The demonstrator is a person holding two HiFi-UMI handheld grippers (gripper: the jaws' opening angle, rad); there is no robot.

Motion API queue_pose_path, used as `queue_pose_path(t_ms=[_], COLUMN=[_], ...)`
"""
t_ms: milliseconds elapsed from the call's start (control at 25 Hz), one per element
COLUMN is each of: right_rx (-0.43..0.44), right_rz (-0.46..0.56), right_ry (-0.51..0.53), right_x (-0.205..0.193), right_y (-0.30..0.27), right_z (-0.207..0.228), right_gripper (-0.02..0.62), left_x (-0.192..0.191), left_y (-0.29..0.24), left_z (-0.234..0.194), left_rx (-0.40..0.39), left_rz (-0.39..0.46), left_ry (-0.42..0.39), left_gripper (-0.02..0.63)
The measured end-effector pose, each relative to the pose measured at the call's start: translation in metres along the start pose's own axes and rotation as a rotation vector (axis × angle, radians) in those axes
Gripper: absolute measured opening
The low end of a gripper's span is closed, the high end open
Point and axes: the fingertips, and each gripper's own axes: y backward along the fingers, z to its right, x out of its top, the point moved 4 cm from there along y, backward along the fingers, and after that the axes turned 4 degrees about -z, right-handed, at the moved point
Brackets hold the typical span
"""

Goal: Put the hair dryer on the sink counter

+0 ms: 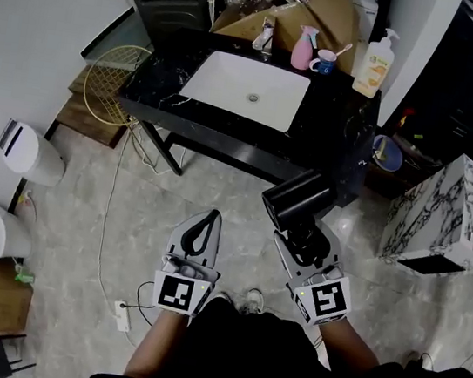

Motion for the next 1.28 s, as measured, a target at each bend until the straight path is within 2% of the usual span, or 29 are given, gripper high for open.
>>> queue_pose_path(t_ms=[440, 720, 1080, 1280], right_rx=[-0.056, -0.119, -0.187, -0.236], right_rz=[-0.015, -0.033, -0.029, -0.046], right_ry=[-0.033, -0.084, -0.091, -0.080], right_x=[0.000, 0.003, 0.016, 0.026], right_y=[-0.060, -0.107, -0.165, -0.190], right_z=[0.035, 0.058, 0.084, 0.097], right_gripper=[0.262, 0.262, 0.262, 0.262], left_x=[-0.008, -0.003, 0.000, 0.009], left_y=[-0.070, -0.123, -0.189, -0.220], left_z=[-0.039, -0.073, -0.116, -0.140], left_rx=[-0.038, -0.111, -0.209, -0.254], left_rz=[-0.015, -0.014, -0.023, 0.003], left_ry=[0.017, 0.030, 0.032, 0.022], left_gripper=[-0.003, -0.003, -0.003, -0.003])
